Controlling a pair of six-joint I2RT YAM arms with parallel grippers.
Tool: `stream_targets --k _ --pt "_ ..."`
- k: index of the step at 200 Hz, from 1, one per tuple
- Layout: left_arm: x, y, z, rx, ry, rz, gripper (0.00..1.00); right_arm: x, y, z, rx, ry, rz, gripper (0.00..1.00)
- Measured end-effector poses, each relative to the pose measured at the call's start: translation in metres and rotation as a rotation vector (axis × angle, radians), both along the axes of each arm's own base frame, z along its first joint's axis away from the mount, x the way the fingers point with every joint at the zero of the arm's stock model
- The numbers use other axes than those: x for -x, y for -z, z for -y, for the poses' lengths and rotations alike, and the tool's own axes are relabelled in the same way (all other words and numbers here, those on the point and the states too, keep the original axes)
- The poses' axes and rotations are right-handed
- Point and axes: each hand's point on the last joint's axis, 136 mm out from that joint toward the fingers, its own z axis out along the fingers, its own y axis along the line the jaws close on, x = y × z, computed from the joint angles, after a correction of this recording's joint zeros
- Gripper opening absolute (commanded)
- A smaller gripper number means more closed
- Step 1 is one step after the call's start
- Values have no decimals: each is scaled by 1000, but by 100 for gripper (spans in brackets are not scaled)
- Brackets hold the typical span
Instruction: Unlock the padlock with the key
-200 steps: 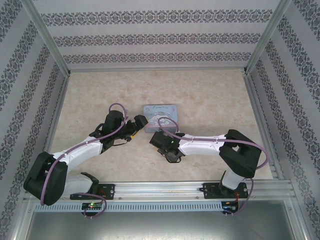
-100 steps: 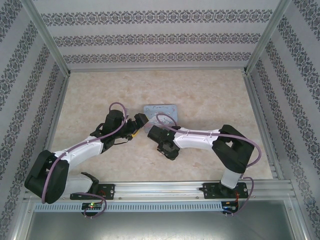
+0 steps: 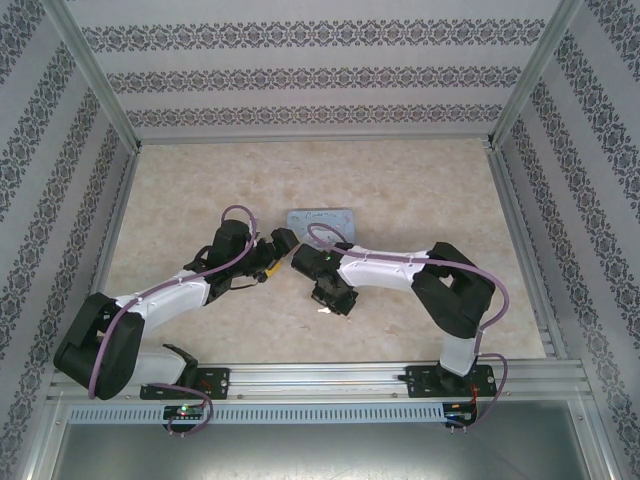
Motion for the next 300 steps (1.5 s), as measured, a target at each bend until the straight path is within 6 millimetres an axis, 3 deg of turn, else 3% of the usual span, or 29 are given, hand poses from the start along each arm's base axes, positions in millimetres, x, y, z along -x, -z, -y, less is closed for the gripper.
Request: stream_targets --k 12,104,196,228,272,300 --pt "0 0 0 1 2 -1 100 0 -1 0 -4 -2 -1 0" --pt "0 -2 0 -16 11 0 99 -9 -8 3 -135 -98 171 0" --pt "-1 -15 6 12 34 22 97 -53 -97 14 -343 -76 491 0" --pt "-6 -26 11 83 16 22 90 -71 -118 21 -393 -24 562 0" --pt "-16 -40 20 199 -35 -9 78 -91 -133 24 -444 24 615 0" --pt "-24 -64 29 273 -46 4 68 -102 -154 16 -497 35 661 0"
